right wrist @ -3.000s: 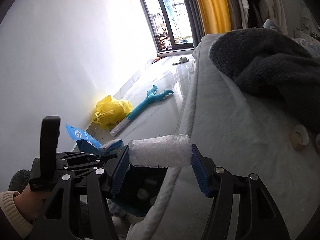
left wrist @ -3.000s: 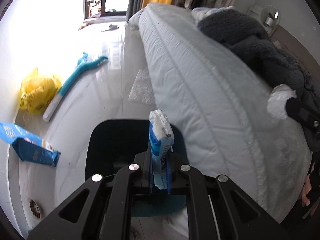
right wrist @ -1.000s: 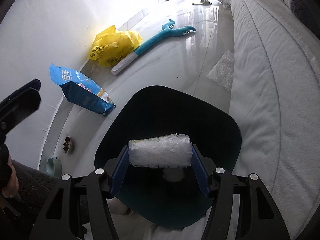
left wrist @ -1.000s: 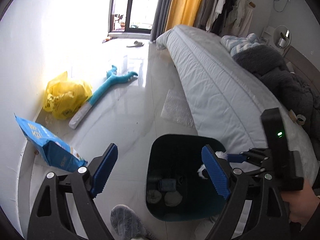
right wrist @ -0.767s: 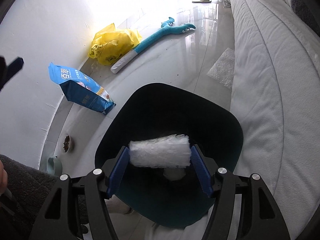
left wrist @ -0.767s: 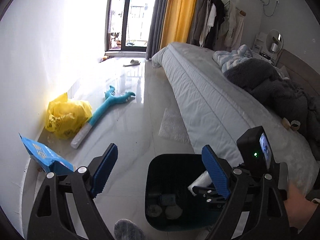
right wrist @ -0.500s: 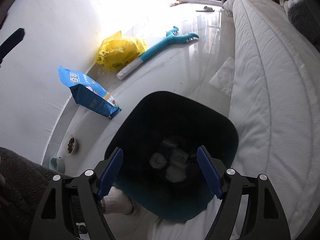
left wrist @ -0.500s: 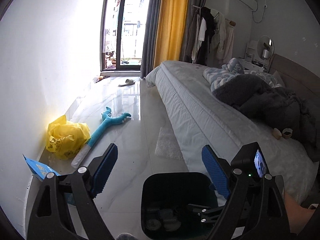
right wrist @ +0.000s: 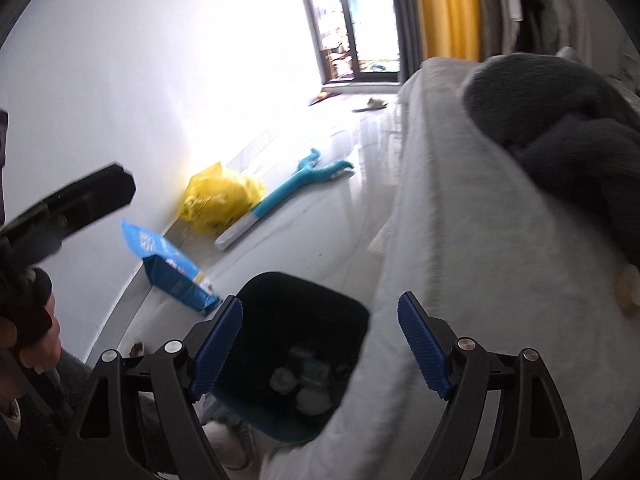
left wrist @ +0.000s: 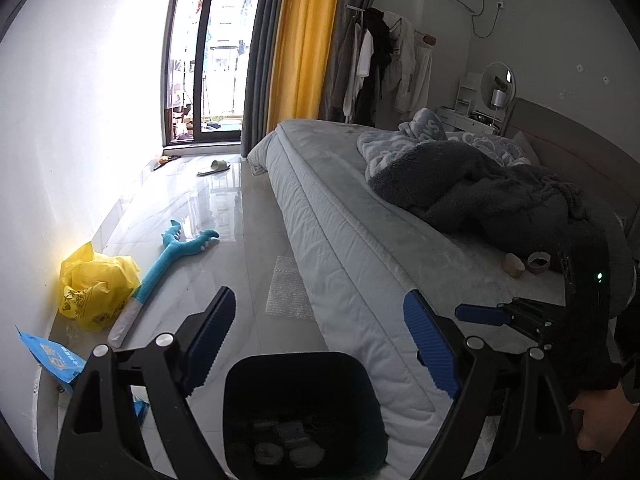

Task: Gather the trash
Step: 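Move both open tools back over the bed toward the two tape cores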

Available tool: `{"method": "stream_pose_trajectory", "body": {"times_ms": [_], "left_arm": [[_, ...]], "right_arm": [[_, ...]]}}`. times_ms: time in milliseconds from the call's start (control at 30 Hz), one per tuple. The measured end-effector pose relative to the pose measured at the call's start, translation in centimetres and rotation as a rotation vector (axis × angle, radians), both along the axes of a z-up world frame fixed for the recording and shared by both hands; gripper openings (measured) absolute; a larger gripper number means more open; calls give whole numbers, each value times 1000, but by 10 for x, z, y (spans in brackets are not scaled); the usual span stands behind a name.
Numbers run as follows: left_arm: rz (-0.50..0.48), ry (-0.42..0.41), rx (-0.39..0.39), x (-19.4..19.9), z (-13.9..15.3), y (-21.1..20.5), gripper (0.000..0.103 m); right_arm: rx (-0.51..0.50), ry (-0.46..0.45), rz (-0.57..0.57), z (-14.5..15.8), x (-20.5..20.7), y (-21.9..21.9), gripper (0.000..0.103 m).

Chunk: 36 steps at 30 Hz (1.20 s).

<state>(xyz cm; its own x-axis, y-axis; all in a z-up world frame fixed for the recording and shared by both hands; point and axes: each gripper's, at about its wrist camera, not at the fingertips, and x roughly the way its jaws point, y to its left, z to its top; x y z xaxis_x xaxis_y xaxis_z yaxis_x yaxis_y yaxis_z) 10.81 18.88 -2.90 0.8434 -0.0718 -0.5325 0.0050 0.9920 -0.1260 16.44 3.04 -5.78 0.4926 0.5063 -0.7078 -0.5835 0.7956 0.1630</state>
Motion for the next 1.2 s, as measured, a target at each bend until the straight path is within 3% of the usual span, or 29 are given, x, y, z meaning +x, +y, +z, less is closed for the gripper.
{"method": "stream_pose_trajectory", "body": {"times_ms": [500, 700, 1200], "left_arm": [[-179, 24, -1, 37, 5, -107, 91], [-213, 69, -66, 53, 0, -131, 91], [-296, 120, -92, 84, -9, -192, 91]], "right_arm": [[-63, -125, -214, 30, 15, -119, 82], [-89, -142, -249, 33, 14, -150, 82], [-191, -174, -284, 33, 27, -217, 83]]}}
